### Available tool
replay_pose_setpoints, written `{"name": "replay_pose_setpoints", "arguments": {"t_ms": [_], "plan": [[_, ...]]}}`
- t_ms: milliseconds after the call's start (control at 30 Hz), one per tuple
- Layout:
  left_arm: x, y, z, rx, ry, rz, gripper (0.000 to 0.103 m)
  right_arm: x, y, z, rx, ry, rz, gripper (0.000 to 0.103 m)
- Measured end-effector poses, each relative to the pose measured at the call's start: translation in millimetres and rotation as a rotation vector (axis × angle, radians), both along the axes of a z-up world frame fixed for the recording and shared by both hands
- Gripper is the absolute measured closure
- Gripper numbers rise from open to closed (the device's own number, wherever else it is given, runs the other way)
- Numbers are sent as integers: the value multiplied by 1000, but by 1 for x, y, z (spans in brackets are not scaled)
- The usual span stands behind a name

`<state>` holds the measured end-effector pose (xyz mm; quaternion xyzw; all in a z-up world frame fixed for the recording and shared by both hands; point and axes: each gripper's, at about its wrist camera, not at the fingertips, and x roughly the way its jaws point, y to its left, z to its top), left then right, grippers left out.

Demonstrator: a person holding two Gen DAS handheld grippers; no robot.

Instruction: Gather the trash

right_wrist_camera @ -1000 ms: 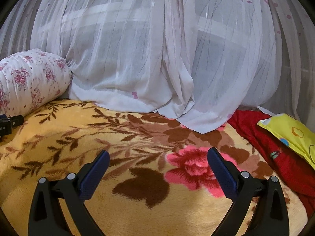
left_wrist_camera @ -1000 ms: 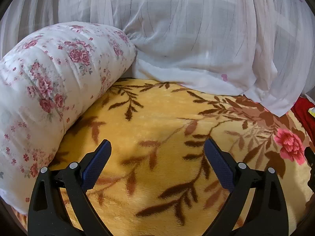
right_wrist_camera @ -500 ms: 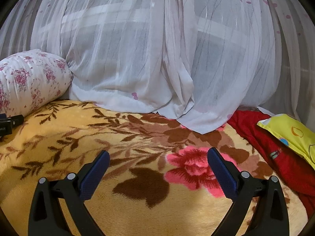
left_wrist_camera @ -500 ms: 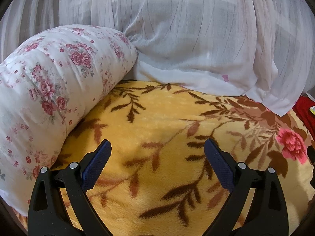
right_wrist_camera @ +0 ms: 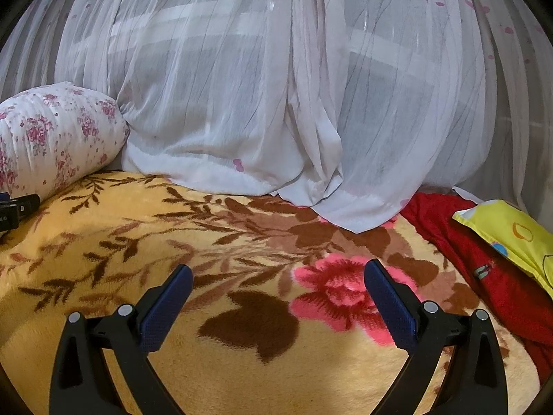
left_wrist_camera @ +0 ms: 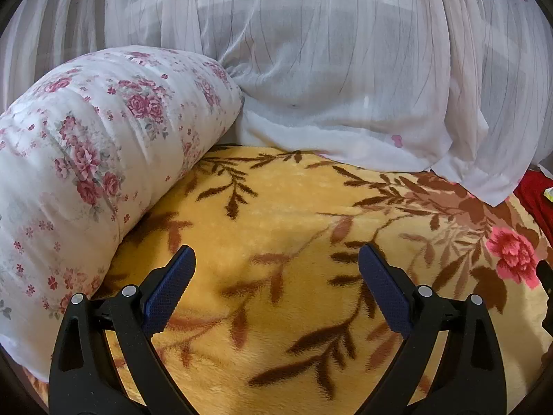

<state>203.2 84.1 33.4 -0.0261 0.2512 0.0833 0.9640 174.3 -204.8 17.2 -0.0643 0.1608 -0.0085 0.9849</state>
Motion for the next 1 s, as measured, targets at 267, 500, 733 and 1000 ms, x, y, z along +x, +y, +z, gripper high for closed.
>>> {"name": "replay_pose_setpoints", "arguments": {"t_ms": [267,500,733,1000], "plan": [[0,0,0,-1,0,3,10,3,-1,-2,-5,12,7,5],[0,0,0,-1,0,5,10,5,-1,-2,-7,16,12,5],[0,0,1,1,-6,6,10,8,-1,-5,-13,31,16,5],[-3,0,2,13,-25,3,10,9,0,-5,-12,33,18,5]]}}
